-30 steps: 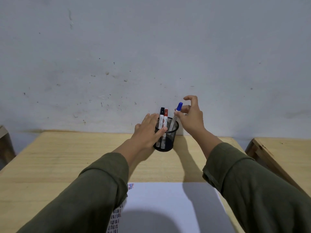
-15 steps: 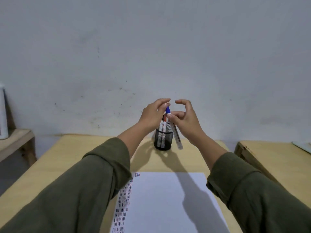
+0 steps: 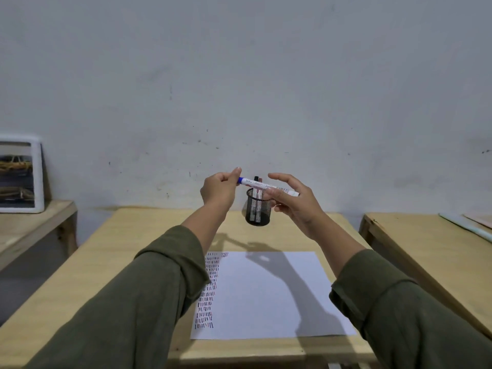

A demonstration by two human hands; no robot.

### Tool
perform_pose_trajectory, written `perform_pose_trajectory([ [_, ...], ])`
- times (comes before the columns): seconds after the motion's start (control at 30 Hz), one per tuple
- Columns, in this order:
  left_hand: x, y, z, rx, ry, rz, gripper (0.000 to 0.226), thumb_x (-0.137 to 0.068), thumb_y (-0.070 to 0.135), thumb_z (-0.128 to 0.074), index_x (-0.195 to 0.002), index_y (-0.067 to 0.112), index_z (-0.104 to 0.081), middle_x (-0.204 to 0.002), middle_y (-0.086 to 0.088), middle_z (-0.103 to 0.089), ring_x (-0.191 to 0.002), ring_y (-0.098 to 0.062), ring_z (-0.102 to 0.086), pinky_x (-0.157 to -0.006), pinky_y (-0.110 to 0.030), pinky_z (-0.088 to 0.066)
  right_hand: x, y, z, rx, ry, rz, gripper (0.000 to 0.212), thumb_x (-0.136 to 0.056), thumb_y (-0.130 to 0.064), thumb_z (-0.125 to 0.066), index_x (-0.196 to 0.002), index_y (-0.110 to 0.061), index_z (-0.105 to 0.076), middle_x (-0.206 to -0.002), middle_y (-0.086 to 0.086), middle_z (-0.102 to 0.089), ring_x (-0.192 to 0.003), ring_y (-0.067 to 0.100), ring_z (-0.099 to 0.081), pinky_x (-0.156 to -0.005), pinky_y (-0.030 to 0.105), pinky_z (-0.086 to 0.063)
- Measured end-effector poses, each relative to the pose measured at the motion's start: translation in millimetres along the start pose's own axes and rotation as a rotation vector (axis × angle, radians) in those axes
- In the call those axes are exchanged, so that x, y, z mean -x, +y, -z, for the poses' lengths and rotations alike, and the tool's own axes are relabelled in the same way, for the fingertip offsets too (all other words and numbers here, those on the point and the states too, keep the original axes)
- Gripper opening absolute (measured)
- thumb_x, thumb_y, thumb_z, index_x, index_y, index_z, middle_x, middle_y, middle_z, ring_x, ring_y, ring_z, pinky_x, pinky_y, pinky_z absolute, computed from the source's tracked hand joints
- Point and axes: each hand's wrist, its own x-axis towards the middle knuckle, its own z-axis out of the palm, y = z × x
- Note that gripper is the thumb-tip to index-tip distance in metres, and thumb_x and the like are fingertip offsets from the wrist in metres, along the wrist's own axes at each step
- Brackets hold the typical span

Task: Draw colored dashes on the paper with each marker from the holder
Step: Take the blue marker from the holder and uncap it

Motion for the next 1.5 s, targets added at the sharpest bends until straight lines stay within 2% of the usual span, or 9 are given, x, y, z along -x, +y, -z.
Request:
perform_pose_trajectory([
  [0.17,9,6,-2,0.024,-0.005,-0.018,0.034,-0.087,0.048,-0.055,-0.082,0.018,-0.070,-0.093,-0.001,-0.069,-0.071,-0.011,-0.049,-0.069,-0.027,-0.036,-2,0,-8,-0.188,0.029,-0.026,0.017,-0.087,-0.020,-0.063,-0.103,-0.020,-0.068,-0.074,-0.001,-0.072,-0.072,0.010,-0.066,-0.074,0.025,-0.045],
  [0.4,8,9,2,0.085,-0.044,0.003,0.034,-0.084,0.051,-0.058,-0.073,0.020,-0.068,-0.091,0.000,-0.069,-0.067,-0.010,-0.047,-0.057,-0.024,-0.036,-3,7,-10,-0.303,0.047,-0.061,0.017,-0.090,-0.027,-0.058,-0.103,-0.020,-0.067,-0.075,0.000,-0.072,-0.070,0.011,-0.066,-0.073,0.023,-0.048],
  [0.53,8,2,1,0.228,-0.127,0.049,0.029,-0.085,0.049,-0.059,-0.069,0.025,-0.065,-0.084,0.008,-0.069,-0.099,-0.014,-0.060,-0.087,-0.030,-0.045,-4,10,-10,-0.326,0.076,-0.056,0.011,-0.090,-0.022,-0.057,-0.092,-0.018,-0.067,-0.071,0.001,-0.071,-0.065,0.011,-0.065,-0.065,0.022,-0.048],
  [0.63,7,-3,-2,0.276,-0.224,0.039,0.015,-0.091,0.032,-0.056,-0.083,0.025,-0.066,-0.091,0.008,-0.068,-0.103,-0.010,-0.057,-0.104,-0.035,-0.038,-5,10,-5,-0.342,0.116,-0.049,0.009,-0.090,-0.020,-0.059,-0.088,-0.018,-0.068,-0.068,0.000,-0.068,-0.064,0.011,-0.062,-0.062,0.021,-0.047],
  [0.73,10,-4,-7,0.299,-0.239,0.037,0.013,-0.091,0.030,-0.057,-0.081,0.025,-0.064,-0.088,0.009,-0.067,-0.099,-0.010,-0.057,-0.096,-0.030,-0.040,-6,11,-3,-0.363,0.138,-0.053,0.007,-0.089,-0.019,-0.060,-0.090,-0.019,-0.066,-0.067,-0.001,-0.068,-0.062,0.011,-0.062,-0.060,0.020,-0.047],
  [0.93,22,-2,-17,0.353,-0.312,0.085,0.017,-0.092,0.033,-0.056,-0.078,0.024,-0.061,-0.081,0.008,-0.064,-0.072,-0.001,-0.057,-0.058,-0.018,-0.041,-7,16,-8,-0.403,0.121,-0.063,0.011,-0.092,-0.019,-0.054,-0.095,-0.017,-0.064,-0.066,-0.002,-0.069,-0.060,0.009,-0.062,-0.057,0.018,-0.047],
  [1.07,22,-6,-17,0.441,-0.409,0.103,0.015,-0.095,0.030,-0.050,-0.089,0.027,-0.063,-0.092,0.013,-0.065,-0.096,-0.006,-0.055,-0.076,-0.024,-0.040,-9,15,-6,-0.477,0.128,-0.056,0.012,-0.094,-0.018,-0.051,-0.095,-0.015,-0.063,-0.064,-0.002,-0.068,-0.057,0.007,-0.062,-0.057,0.017,-0.049],
  [1.3,21,-8,-19,0.718,-0.588,0.068,0.028,-0.096,0.021,-0.046,-0.115,0.038,-0.056,-0.116,0.024,-0.058,-0.109,0.003,-0.051,-0.084,-0.025,-0.042,-12,11,-12,-0.668,0.097,-0.072,0.015,-0.094,-0.016,-0.050,-0.092,-0.011,-0.065,-0.061,0.002,-0.066,-0.054,0.009,-0.061,-0.059,0.019,-0.053],
  [1.5,18,-8,-21,0.731,-0.507,0.045,0.023,-0.097,0.016,-0.046,-0.105,0.030,-0.062,-0.097,0.020,-0.068,-0.092,0.004,-0.060,-0.078,-0.021,-0.047,-13,13,-15,-0.685,0.106,-0.073,0.015,-0.094,-0.015,-0.050,-0.092,-0.009,-0.064,-0.060,0.003,-0.067,-0.054,0.009,-0.062,-0.059,0.019,-0.053],
])
